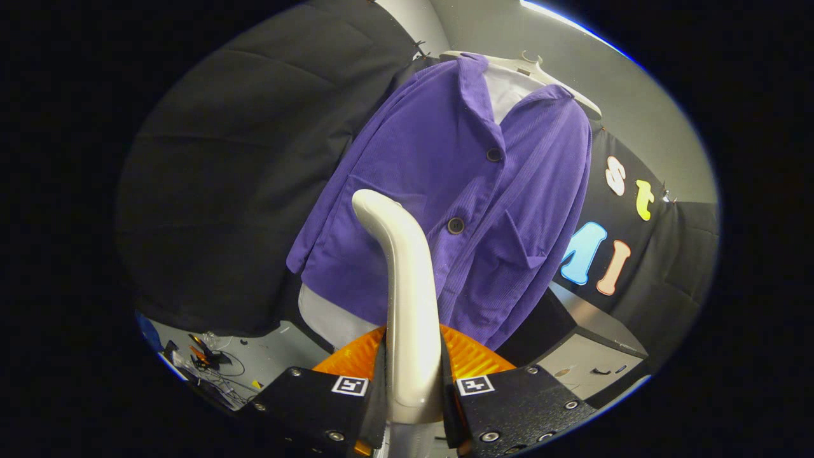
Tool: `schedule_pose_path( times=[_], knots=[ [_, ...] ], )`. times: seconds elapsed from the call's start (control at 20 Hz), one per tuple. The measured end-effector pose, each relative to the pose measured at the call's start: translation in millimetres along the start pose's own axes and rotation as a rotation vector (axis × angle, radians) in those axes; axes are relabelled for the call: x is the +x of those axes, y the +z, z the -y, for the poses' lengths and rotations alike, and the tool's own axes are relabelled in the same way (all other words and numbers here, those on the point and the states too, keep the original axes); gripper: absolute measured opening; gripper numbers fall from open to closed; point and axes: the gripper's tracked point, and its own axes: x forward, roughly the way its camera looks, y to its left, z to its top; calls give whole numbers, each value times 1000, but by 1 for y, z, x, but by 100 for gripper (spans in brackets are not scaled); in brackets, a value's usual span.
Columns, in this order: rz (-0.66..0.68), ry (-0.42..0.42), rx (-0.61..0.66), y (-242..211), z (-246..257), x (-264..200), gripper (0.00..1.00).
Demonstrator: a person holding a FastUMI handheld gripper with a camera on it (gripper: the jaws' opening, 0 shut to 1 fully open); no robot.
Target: Iron the clothes twice with a garment steamer, once on the left side and once on the right side.
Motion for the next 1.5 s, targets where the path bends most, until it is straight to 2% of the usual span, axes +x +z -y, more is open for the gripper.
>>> schedule_pose_path(
  times=[0.2, 0.35, 0.65, 0.9, 1.15, 1.5],
  knots=[
    [-67, 46, -39, -38, -24, -2, 36],
    [-131, 76, 2, -64, -32, -8, 36],
    [-185, 95, 58, -95, -6, -33, 36],
    [-238, 68, 139, -127, 52, -70, 36],
    [-222, -18, 282, -130, 136, -113, 36],
    [-45, -118, 450, -91, 239, -174, 36]
  ],
)
